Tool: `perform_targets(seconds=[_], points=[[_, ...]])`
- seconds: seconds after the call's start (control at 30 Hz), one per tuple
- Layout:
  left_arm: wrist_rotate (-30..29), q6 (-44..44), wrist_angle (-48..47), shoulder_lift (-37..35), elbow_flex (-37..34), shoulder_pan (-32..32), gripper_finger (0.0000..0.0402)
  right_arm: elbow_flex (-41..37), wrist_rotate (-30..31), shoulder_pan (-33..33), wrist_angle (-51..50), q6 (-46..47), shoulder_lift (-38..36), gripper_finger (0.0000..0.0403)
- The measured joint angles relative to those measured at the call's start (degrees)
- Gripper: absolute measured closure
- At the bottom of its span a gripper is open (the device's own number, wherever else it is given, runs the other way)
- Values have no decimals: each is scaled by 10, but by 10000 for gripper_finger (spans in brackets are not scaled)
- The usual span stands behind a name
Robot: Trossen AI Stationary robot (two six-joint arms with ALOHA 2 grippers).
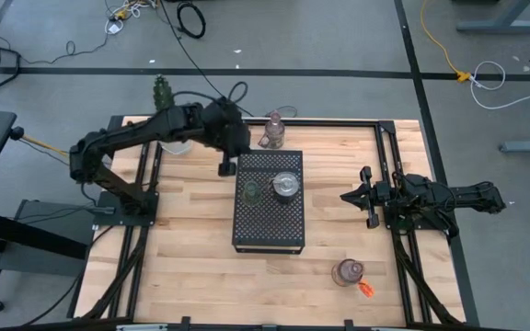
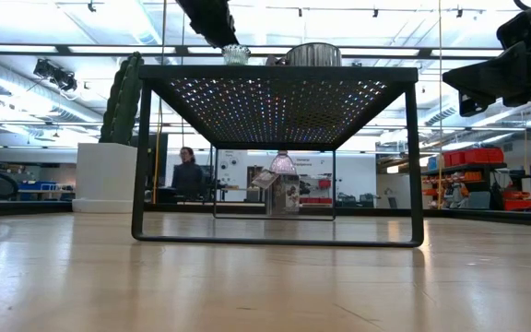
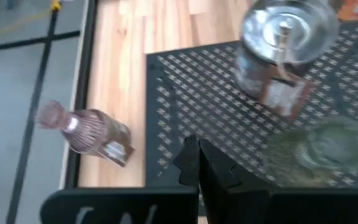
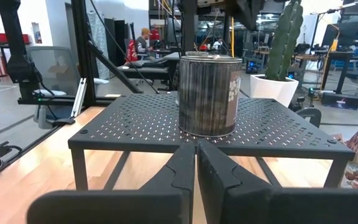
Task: Pick & Place candle stick holders
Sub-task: Put the top pink candle vase on the shelf
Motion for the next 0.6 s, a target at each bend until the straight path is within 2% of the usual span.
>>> perform_targets(seconds=[0.23, 0.37, 0.6], points=[[33, 5, 17, 1, 0, 46, 401, 0, 0, 0, 0, 0, 0, 380], [33, 2, 27, 1, 0, 71, 401, 0, 0, 0, 0, 0, 0, 380], [25, -59, 77, 1, 0, 115, 401, 0, 0, 0, 0, 0, 0, 380]])
